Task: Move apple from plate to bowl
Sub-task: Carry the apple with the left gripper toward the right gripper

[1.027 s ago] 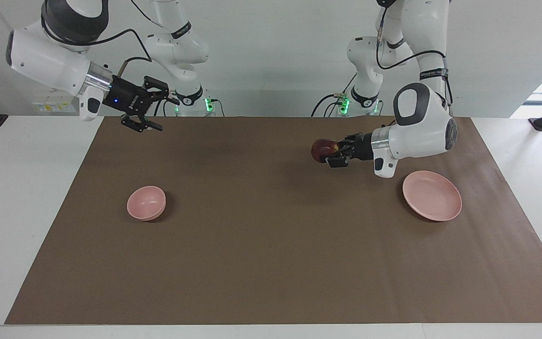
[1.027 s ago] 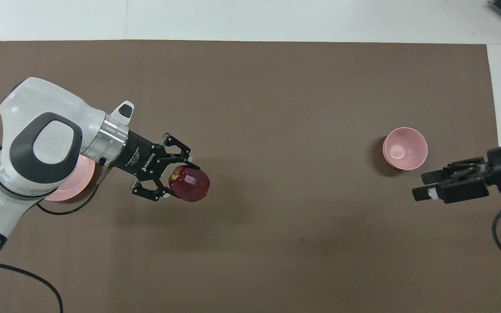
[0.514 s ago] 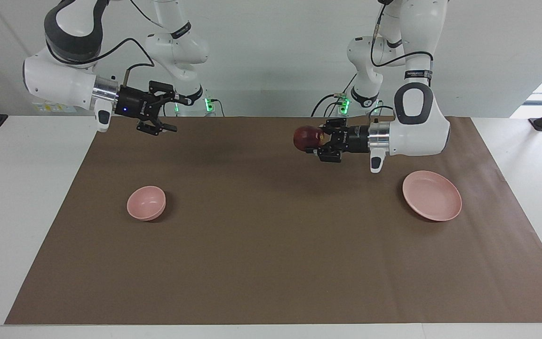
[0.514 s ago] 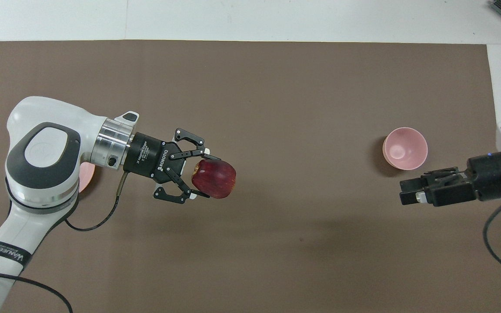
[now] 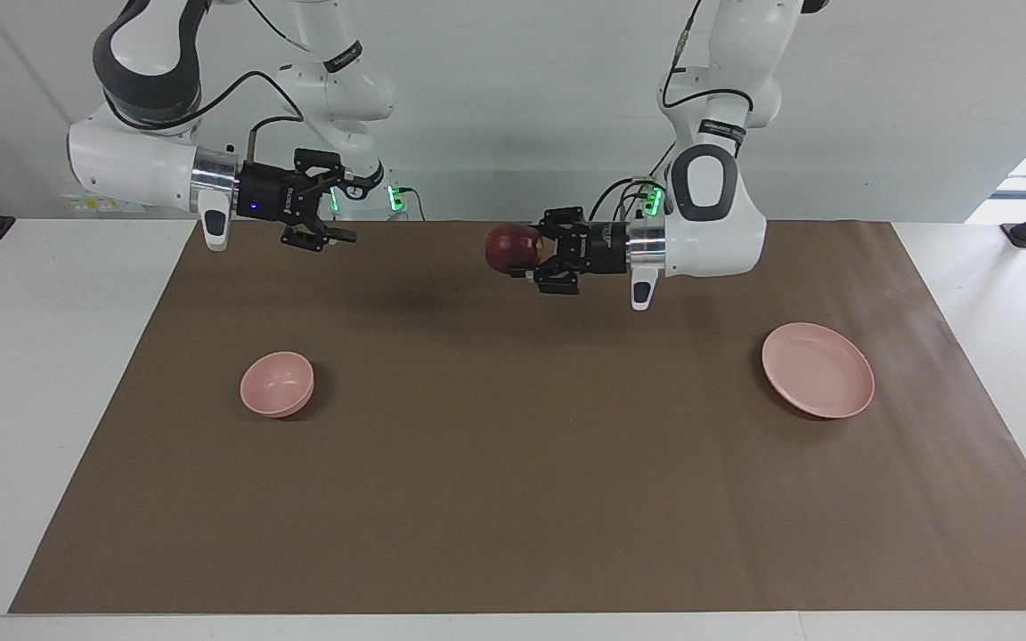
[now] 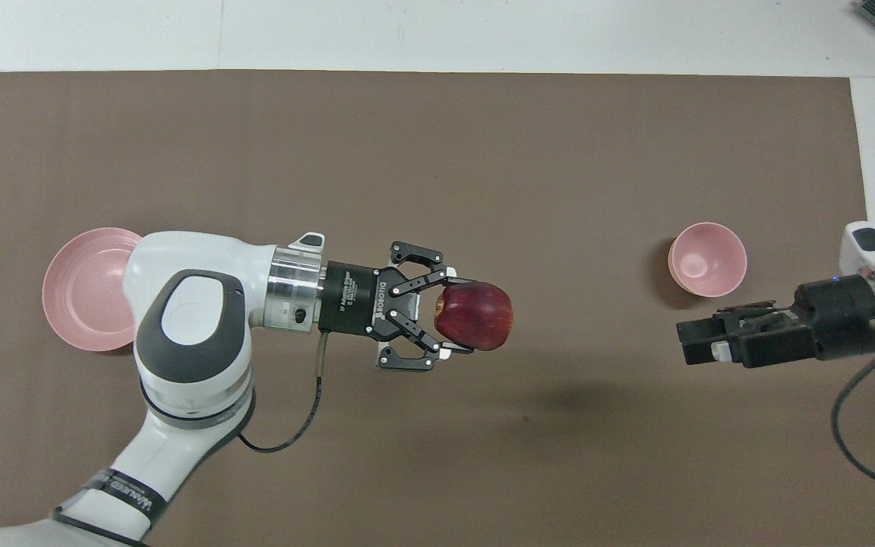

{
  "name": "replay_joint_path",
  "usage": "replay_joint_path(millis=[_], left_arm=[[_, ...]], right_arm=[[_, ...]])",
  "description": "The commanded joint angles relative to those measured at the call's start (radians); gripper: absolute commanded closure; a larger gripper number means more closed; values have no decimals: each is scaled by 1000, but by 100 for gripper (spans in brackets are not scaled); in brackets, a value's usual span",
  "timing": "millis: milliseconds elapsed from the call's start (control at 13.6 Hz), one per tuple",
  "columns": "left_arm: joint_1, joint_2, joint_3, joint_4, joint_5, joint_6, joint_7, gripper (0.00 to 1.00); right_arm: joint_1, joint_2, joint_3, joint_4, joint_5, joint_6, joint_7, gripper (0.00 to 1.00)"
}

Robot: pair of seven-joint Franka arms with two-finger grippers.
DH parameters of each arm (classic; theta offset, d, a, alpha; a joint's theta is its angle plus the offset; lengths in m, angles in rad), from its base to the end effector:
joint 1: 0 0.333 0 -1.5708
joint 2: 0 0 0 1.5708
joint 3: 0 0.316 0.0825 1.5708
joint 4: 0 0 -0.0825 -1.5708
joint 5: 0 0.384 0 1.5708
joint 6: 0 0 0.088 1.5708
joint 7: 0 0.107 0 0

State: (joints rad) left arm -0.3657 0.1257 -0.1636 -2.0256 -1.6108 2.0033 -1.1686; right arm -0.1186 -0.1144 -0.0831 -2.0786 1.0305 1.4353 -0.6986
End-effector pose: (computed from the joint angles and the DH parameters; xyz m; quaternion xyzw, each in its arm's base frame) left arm 0.4831 -0.3492 0.4303 0.5399 0.5465 -0.5144 0.3811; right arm 0.4865 0.0024 0.5022 -0.8271 -0.1457 -0.0090 0.5427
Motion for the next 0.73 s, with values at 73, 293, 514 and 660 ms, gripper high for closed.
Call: replay_joint_path(millis=[73,293,514,660], left_arm=[[-49,-32,-80,-18,-141,193,-54,100],[-49,-29,-148,5,-179,244,-54,100],[-49,-24,-226,30,-181,328,-54,100],[-47,-6,-241,56,-187,348,-52,100]], right_arm=[[27,-27,3,-37,25,36,-16,0],[30,-30,5,-49,23,43,20,0],[63,-27,6,-44,23,80,189,0],[77,-24,8,-43,25,74,261,0]])
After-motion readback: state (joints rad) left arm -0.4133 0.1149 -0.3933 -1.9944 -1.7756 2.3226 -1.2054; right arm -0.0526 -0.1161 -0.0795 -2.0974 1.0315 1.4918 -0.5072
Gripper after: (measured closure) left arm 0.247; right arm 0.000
